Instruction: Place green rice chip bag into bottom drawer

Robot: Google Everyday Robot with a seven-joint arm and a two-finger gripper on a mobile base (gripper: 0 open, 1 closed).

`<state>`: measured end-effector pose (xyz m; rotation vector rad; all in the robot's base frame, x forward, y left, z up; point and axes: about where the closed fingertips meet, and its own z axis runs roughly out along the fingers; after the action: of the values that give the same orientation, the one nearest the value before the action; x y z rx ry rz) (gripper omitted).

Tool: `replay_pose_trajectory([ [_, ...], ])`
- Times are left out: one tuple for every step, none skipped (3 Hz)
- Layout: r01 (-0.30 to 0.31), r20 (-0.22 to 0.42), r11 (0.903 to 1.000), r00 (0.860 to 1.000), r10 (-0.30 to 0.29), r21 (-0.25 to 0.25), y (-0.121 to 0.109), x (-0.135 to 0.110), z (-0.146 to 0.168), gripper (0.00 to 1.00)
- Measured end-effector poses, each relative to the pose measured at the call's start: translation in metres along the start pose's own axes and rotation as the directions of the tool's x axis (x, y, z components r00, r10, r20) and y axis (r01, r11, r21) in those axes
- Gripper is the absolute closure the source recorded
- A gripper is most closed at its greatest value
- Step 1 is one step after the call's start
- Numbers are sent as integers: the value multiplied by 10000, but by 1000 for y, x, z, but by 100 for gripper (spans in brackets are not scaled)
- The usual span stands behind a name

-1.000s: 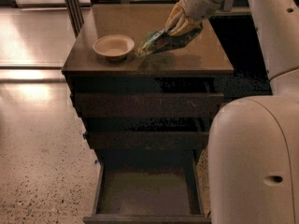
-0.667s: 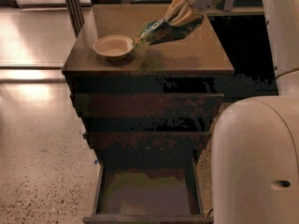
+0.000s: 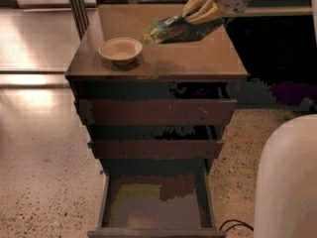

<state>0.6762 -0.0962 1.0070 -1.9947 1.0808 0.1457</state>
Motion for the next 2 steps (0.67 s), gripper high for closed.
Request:
replay_pose_trajectory([
  [-136,217,9998,9997,140,-161,22,-18,-12,100],
  [-122,361,9980,9992,145,-625,51,-44,-18,100],
])
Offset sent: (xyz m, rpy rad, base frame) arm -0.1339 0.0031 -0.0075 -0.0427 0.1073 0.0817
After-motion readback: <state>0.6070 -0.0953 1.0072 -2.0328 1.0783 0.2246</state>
